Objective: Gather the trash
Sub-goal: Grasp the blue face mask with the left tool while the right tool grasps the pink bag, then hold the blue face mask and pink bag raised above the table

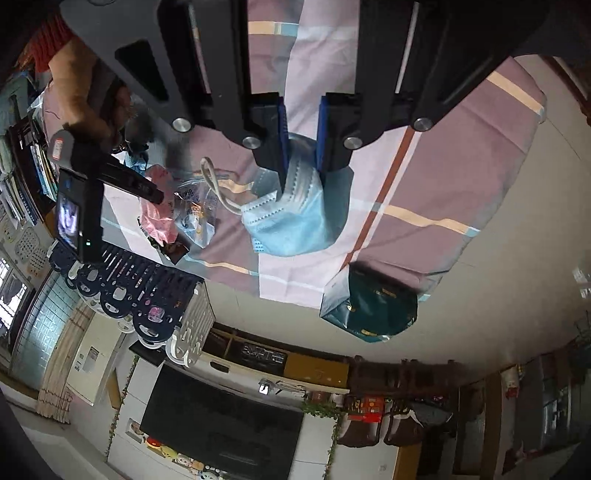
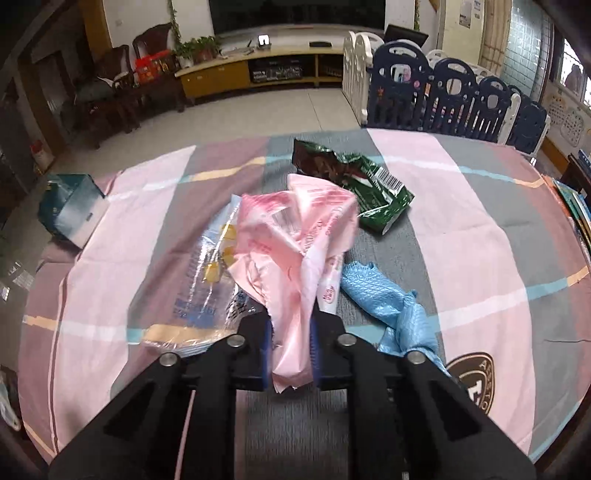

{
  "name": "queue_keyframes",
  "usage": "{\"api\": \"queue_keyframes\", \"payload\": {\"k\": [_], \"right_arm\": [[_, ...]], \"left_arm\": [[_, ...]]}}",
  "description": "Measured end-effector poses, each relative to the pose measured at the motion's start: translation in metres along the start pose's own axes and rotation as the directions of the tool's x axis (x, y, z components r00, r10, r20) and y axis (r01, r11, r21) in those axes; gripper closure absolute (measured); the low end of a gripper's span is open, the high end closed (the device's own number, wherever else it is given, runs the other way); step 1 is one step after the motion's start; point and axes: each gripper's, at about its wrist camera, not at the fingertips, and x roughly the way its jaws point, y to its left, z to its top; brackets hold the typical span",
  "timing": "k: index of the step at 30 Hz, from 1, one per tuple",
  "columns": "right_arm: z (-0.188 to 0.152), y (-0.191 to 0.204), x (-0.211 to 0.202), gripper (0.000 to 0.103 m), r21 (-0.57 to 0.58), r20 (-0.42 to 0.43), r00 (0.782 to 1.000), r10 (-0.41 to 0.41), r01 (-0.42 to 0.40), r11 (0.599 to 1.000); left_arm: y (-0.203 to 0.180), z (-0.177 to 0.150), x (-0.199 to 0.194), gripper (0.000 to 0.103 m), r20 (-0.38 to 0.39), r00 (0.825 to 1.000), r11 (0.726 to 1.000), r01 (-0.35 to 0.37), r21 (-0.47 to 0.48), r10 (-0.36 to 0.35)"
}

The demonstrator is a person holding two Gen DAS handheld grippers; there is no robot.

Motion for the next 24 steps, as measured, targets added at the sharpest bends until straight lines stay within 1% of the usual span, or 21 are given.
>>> {"api": "queue_keyframes", "payload": {"k": [1, 3, 7, 10, 12, 16, 18, 20, 22, 24], "right_arm": [[-0.005, 0.001, -0.016, 0.090, -0.017, 0.029, 1.000, -0.007, 0.008, 1.000], [-0.015, 0.005, -0.046, 0.091, -0.031, 0.081, 0.997, 0.003, -0.001, 1.000], [-0.045, 0.000, -0.109, 0.092, -0.001, 0.142, 0.988, 0.063, -0.064, 0.998], [-0.077, -0.006, -0.151, 0.092, 0.045, 0.161, 0.981, 0.108, -0.116, 0.992], [-0.100, -0.010, -0.171, 0.092, 0.072, 0.167, 0.978, 0.126, -0.140, 0.988], [-0.135, -0.017, -0.199, 0.092, 0.121, 0.176, 0.976, 0.126, -0.148, 0.982], [-0.143, -0.021, -0.210, 0.092, 0.131, 0.178, 0.976, 0.124, -0.149, 0.980], [-0.147, -0.026, -0.223, 0.092, 0.139, 0.195, 0.973, 0.124, -0.153, 0.978], [-0.150, -0.027, -0.235, 0.092, 0.132, 0.211, 0.971, 0.111, -0.141, 0.981], [-0.151, -0.025, -0.240, 0.092, 0.125, 0.213, 0.971, 0.104, -0.132, 0.983]], "left_arm": [[-0.002, 0.000, -0.004, 0.090, 0.005, 1.000, 1.000, -0.005, 0.007, 0.005], [-0.007, -0.001, -0.016, 0.090, 0.017, 1.000, 1.000, -0.001, 0.029, 0.001], [-0.014, -0.005, -0.041, 0.090, 0.037, 0.999, 0.998, 0.014, 0.067, -0.017], [-0.015, -0.010, -0.060, 0.090, 0.040, 0.999, 0.996, 0.026, 0.083, -0.030], [-0.016, -0.017, -0.073, 0.090, 0.040, 0.998, 0.994, 0.035, 0.103, -0.040], [-0.021, -0.026, -0.094, 0.090, 0.032, 0.997, 0.989, 0.058, 0.135, -0.063], [-0.020, -0.029, -0.107, 0.090, 0.036, 0.996, 0.987, 0.081, 0.140, -0.087], [-0.017, -0.028, -0.122, 0.090, 0.056, 0.993, 0.985, 0.099, 0.143, -0.108], [-0.011, -0.026, -0.134, 0.090, 0.090, 0.991, 0.986, 0.087, 0.145, -0.101], [-0.005, -0.024, -0.140, 0.090, 0.114, 0.990, 0.988, 0.062, 0.142, -0.079]]}}
